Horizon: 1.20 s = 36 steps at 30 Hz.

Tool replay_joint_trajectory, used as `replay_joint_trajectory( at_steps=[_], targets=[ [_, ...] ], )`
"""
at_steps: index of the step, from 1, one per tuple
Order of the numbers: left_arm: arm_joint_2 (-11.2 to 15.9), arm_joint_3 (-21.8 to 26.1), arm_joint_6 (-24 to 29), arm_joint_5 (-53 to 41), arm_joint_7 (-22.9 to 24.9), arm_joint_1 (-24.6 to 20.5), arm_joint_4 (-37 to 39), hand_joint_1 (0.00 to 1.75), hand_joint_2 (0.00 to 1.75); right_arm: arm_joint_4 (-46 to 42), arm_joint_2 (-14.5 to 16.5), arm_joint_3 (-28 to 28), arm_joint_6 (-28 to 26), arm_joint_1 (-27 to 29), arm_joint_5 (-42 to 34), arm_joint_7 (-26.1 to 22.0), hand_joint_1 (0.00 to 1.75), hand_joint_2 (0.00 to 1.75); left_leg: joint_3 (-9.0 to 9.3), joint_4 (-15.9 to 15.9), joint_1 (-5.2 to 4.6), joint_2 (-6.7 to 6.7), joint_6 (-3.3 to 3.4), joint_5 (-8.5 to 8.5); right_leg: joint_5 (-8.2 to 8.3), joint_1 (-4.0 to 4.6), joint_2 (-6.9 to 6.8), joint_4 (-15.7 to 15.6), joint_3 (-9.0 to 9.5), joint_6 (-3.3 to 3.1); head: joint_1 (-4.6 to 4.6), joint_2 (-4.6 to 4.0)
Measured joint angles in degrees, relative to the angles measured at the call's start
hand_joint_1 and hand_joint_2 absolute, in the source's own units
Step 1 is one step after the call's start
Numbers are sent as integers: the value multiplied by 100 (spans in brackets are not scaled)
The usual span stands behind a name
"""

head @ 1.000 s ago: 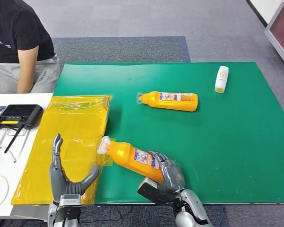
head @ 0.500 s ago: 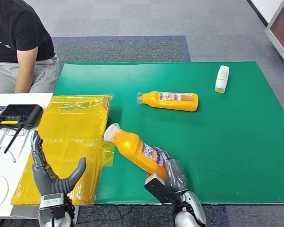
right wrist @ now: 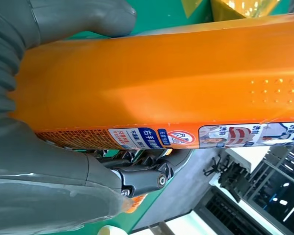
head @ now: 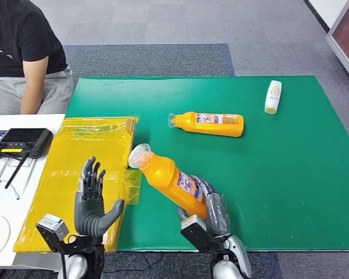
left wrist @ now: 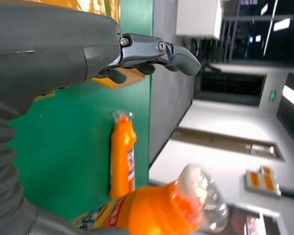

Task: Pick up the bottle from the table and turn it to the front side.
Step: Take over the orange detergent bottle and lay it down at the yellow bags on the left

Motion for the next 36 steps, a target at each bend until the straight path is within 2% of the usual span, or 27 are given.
replay_joint_trajectory(
  at_steps=[15,36],
  targets=[
    [34,-208,-788,-355,109,-363,501,0,175,6,22,215,-113,-117,28,-178,175,175,-2,0,0,0,0,0,0,0,0,0,-1,0,0,0],
    [-14,-205,-1117,-178,260,-807,899,0,175,9,62,934,-10,-349,-162,-314,175,175,-2,3,0,0,0,1,0,0,0,0,-2,0,0,0]
  ],
)
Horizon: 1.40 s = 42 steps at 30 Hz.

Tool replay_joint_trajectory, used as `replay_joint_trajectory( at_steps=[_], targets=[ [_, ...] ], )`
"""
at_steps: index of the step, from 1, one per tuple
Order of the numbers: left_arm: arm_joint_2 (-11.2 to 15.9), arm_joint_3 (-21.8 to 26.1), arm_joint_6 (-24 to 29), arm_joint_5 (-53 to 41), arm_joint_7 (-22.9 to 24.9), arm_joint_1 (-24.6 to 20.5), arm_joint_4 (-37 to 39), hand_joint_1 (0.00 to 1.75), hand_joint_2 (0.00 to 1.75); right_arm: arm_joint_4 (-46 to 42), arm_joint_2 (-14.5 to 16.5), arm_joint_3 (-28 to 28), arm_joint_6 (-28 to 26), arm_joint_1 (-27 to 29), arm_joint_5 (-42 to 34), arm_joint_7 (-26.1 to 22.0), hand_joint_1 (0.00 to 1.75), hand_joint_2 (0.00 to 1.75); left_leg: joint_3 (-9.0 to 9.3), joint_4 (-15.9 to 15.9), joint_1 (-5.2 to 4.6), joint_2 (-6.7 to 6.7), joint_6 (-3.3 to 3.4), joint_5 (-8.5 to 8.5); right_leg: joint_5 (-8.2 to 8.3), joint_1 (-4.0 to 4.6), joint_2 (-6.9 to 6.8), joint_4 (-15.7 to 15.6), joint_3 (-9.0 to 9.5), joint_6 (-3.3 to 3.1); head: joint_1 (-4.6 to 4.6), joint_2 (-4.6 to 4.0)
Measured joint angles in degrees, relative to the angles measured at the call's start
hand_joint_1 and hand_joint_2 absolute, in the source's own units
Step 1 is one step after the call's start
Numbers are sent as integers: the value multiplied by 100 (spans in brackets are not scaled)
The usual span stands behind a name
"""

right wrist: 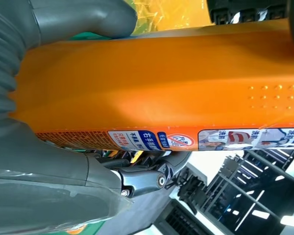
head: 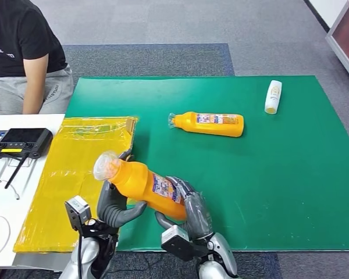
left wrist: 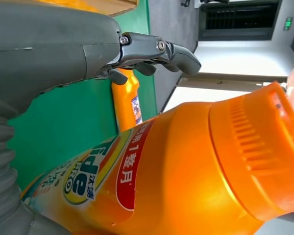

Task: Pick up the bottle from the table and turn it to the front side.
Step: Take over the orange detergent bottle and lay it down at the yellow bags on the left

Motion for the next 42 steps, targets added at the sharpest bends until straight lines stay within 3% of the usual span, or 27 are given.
replay_joint_trajectory(
  at_steps=[16,17,20,21,28,29,32,33,35,42],
  targets=[
    [-15,-256,-251,45,-16,-221,50,0,175,377,16,121,-441,-261,643,164,175,175,-1,0,0,0,0,0,0,0,0,0,0,0,0,0],
    [-15,-260,-235,32,-16,-227,50,23,175,403,17,127,-443,-276,653,166,175,175,-1,0,0,0,0,0,0,0,0,0,0,0,0,0],
    [-15,-266,-196,11,-16,-239,51,154,175,457,24,137,-445,-301,664,168,175,175,-1,0,0,0,0,0,0,0,0,0,-1,0,0,-1],
    [-15,-267,-192,11,-16,-242,53,175,175,469,27,138,-445,-309,667,168,175,175,-1,0,0,0,0,0,0,0,0,0,-1,0,0,-1],
    [-15,-272,-179,-63,-79,-271,75,175,175,538,33,150,-432,-367,666,166,175,175,-1,0,0,0,0,0,0,0,0,0,-1,0,0,0],
    [-15,-272,-173,-68,-84,-273,76,175,175,544,33,153,-434,-370,663,164,163,175,-1,0,0,0,0,0,0,0,0,0,-1,0,0,0],
    [-17,-272,-158,-75,-91,-290,79,175,175,556,41,170,-444,-371,632,155,40,175,-1,0,0,0,0,0,0,0,0,0,-1,0,0,0],
    [-17,-272,-152,-88,-97,-303,80,175,175,560,48,178,-448,-370,614,145,7,175,-1,0,0,0,0,0,0,0,0,0,-1,0,0,0],
    [-16,-275,-136,-139,-110,-330,85,175,175,566,63,193,-454,-370,583,112,0,175,-1,0,0,0,0,0,0,0,0,0,0,0,0,0],
    [-8,-283,-65,-220,-121,-340,127,175,175,573,119,222,-497,-370,524,37,0,175,-1,0,0,0,0,0,0,0,0,0,-2,0,0,0]
  ],
)
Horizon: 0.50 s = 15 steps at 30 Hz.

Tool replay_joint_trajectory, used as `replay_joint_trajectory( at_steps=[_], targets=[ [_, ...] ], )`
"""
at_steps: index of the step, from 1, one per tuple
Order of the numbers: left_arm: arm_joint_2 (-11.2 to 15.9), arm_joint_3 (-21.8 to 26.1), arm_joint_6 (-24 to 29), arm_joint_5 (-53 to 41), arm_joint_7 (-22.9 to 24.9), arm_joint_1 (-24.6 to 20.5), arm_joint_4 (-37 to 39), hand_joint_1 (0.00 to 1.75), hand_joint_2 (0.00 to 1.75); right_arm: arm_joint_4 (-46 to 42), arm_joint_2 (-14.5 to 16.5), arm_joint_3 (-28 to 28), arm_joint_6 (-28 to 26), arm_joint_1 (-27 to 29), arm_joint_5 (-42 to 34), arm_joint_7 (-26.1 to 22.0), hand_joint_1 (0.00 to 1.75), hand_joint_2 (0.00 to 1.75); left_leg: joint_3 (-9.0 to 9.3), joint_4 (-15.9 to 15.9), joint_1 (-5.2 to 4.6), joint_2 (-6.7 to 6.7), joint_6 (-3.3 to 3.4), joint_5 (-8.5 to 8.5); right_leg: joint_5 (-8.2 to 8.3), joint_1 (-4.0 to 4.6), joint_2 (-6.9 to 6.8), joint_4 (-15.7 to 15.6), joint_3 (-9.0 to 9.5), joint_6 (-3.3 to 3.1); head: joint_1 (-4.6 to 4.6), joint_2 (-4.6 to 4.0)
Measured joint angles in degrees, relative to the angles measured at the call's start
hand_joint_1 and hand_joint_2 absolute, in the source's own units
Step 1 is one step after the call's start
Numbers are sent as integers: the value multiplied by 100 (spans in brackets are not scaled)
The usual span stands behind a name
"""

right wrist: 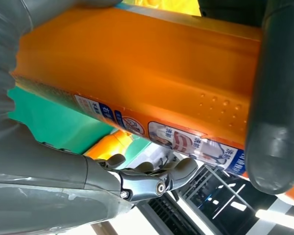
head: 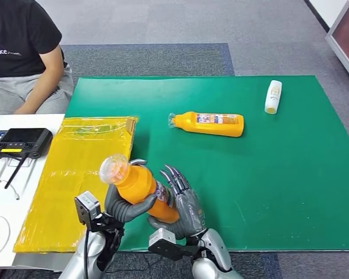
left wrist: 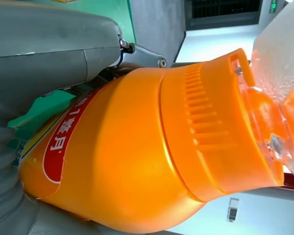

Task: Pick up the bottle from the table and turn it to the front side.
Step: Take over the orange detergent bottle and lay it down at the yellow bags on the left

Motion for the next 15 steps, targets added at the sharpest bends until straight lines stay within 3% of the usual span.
replay_joint_trajectory(
  at_steps=[9,11,15],
  targets=[
    [68,15,248,-190,-19,42,-10,175,175,34,26,9,-37,19,-73,-11,0,175,0,0,0,0,0,0,0,0,0,0,0,0,0,0],
    [108,18,556,-591,44,83,-43,175,175,40,26,4,-57,38,-71,5,0,175,0,0,0,0,0,0,0,0,0,0,0,0,0,0],
    [254,13,1732,-2207,279,222,-142,175,175,42,26,-43,-115,113,4,93,0,175,0,0,0,2,-1,0,-1,1,1,0,-2,-1,0,0]
  ],
)
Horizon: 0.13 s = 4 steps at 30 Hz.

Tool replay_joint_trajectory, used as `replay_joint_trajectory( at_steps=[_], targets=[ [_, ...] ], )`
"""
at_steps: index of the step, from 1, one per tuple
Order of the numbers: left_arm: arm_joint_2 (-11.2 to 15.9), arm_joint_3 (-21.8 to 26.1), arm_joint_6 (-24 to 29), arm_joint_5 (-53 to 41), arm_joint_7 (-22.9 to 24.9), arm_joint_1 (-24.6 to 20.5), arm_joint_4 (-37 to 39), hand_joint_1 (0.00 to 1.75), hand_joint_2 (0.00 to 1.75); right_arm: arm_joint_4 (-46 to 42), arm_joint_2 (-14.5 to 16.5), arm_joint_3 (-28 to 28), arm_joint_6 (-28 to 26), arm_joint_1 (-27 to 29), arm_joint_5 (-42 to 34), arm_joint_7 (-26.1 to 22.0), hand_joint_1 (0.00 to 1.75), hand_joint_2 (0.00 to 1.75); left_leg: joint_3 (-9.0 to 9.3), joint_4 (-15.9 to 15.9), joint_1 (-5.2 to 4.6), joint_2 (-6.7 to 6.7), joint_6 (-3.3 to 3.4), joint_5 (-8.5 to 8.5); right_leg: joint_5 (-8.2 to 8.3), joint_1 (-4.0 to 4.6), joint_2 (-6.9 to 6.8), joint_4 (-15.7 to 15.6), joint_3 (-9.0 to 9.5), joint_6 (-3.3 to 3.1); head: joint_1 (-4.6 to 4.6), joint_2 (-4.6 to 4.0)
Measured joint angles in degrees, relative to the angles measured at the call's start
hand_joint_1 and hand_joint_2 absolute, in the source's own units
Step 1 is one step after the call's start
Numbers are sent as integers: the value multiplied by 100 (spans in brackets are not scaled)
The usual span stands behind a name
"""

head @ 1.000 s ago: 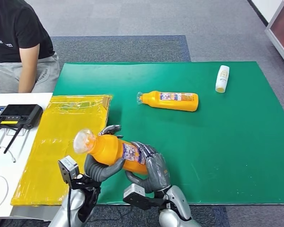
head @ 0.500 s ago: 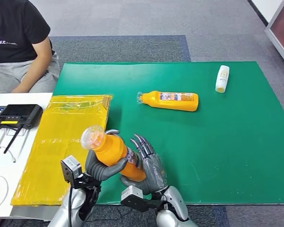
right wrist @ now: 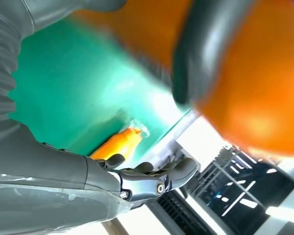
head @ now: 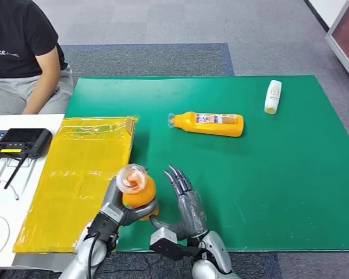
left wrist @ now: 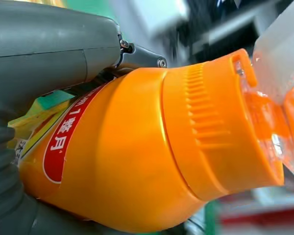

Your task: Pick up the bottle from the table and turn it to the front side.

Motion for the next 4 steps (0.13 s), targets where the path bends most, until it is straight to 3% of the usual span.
replay_joint_trajectory(
  at_steps=[4],
  targets=[
    [205,9,768,-1156,244,122,-196,175,175,-5,0,-54,13,97,81,55,0,175,-1,0,1,-1,0,0,-1,1,-1,0,0,-1,-1,0]
  ],
)
